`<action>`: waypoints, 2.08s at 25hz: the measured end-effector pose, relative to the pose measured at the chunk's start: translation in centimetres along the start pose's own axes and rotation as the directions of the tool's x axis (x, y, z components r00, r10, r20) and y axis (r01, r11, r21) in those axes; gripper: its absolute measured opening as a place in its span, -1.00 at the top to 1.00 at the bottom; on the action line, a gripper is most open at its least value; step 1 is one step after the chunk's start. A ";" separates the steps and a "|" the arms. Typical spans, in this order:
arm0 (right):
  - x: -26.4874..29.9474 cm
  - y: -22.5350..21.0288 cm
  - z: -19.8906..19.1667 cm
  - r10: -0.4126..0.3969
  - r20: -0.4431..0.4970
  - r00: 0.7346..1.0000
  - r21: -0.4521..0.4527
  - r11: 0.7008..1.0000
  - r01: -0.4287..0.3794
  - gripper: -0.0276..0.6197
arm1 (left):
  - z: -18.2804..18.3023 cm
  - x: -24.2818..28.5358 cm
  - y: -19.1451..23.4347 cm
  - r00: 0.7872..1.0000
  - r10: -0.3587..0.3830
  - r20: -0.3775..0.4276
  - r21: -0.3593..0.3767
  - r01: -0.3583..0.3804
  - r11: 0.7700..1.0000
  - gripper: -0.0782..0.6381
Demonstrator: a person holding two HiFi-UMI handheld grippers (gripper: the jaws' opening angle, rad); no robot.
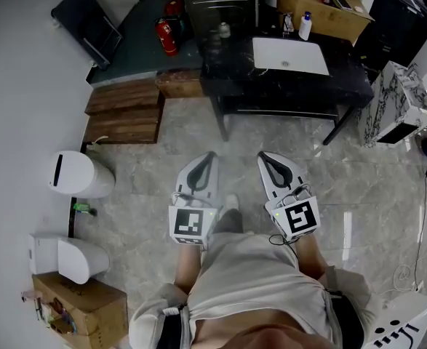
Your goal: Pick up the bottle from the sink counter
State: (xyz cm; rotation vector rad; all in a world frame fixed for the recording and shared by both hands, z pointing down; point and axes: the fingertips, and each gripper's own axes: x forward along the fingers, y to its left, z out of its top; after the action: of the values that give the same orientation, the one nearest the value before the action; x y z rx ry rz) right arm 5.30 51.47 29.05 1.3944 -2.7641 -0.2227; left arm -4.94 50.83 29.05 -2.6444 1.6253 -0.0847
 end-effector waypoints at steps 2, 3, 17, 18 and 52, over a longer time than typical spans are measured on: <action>1.0 -0.4 -0.2 0.004 -0.003 1.000 0.001 1.000 -0.004 0.94 | -0.2 0.9 0.6 1.000 -0.001 -0.003 -0.002 0.001 1.000 0.78; 1.6 -0.7 -0.3 0.005 -0.005 1.000 0.000 1.000 -0.005 0.94 | -0.3 1.5 1.0 1.000 -0.001 -0.004 -0.004 0.001 1.000 0.78; 11.3 -4.5 -1.6 -0.031 -0.053 0.998 -0.018 0.999 0.030 0.94 | -1.1 9.5 8.5 0.999 -0.030 -0.024 -0.013 0.030 0.999 0.78; 12.1 -4.6 -1.7 -0.036 -0.057 0.998 -0.018 0.999 0.035 0.94 | -1.1 10.0 9.2 0.999 -0.032 -0.024 -0.014 0.031 0.999 0.78; 23.0 -12.1 -4.8 -0.117 -0.123 0.986 0.004 0.993 0.118 0.94 | -2.2 22.6 15.6 0.993 -0.114 -0.013 -0.050 0.113 0.992 0.78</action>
State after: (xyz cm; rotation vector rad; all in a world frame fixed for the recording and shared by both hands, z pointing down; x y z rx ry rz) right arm 1.66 25.37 31.30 1.5212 -2.5927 -0.1208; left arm -8.78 23.67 30.94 -2.7787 1.4995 -0.0698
